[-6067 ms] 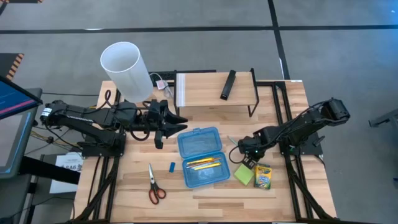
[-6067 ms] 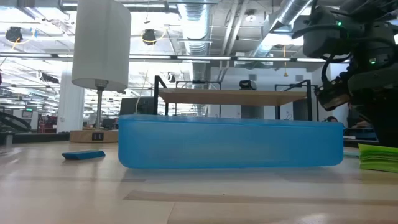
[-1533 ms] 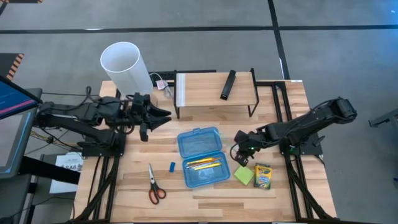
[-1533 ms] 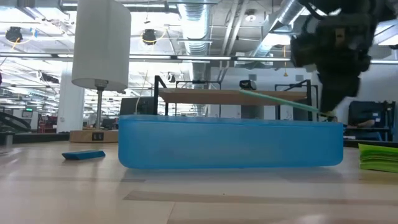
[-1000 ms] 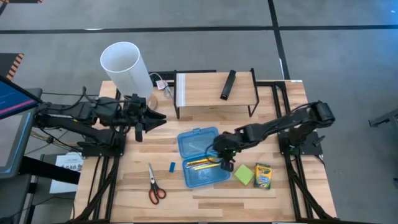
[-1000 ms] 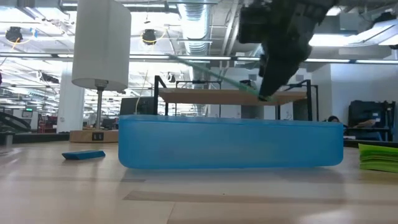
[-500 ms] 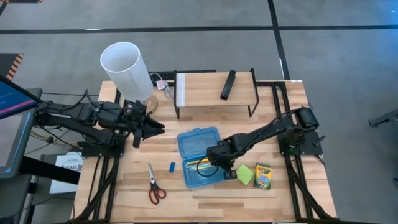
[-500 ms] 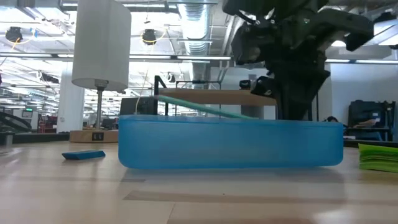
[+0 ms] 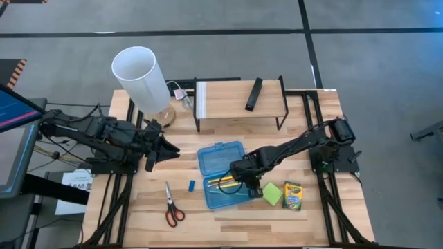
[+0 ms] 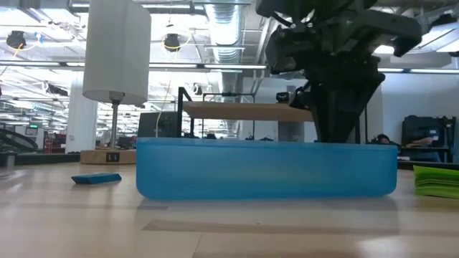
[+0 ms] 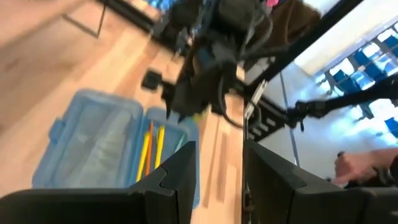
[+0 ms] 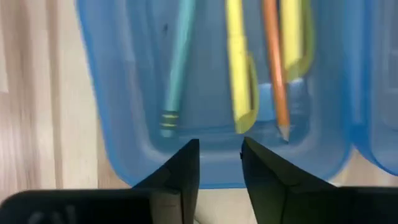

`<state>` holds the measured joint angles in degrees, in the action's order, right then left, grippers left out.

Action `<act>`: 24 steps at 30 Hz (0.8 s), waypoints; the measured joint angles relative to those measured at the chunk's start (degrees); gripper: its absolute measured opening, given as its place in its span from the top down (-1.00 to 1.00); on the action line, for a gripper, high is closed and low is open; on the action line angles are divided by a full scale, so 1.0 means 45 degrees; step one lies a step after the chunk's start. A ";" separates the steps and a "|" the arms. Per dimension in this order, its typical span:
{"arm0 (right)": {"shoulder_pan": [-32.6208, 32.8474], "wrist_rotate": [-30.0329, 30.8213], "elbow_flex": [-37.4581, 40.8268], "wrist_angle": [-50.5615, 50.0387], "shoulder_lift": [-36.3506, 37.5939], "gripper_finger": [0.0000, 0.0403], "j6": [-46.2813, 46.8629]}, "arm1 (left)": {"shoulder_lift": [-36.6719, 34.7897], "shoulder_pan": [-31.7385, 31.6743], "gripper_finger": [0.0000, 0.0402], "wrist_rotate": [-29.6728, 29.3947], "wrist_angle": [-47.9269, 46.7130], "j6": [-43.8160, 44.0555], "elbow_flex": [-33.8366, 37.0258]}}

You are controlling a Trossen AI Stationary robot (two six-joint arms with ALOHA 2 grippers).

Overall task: Pack school essentials
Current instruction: Put the blue eraser into the blue supply box

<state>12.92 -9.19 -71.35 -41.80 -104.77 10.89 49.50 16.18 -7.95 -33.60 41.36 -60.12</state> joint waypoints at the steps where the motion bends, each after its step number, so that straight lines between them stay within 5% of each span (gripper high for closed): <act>1: -0.0069 0.0003 -0.0122 -0.0098 0.0000 0.28 0.0101 | 0.0000 0.0157 0.42 -0.0029 -0.0226 0.0186 0.0000; 14: -0.0486 0.0763 -0.2935 -0.1133 0.0031 0.37 0.3759 | 0.0720 0.2498 0.42 -0.0837 -0.1981 0.2131 0.0706; 24: -0.0816 0.1661 -0.1833 -0.0290 0.1873 0.38 0.3158 | 0.2249 0.3271 0.42 -0.1198 -0.1356 0.4864 0.2451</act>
<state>9.25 -1.71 -79.60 -43.10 -96.34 25.10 59.62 30.89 -13.34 -39.71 63.25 -49.09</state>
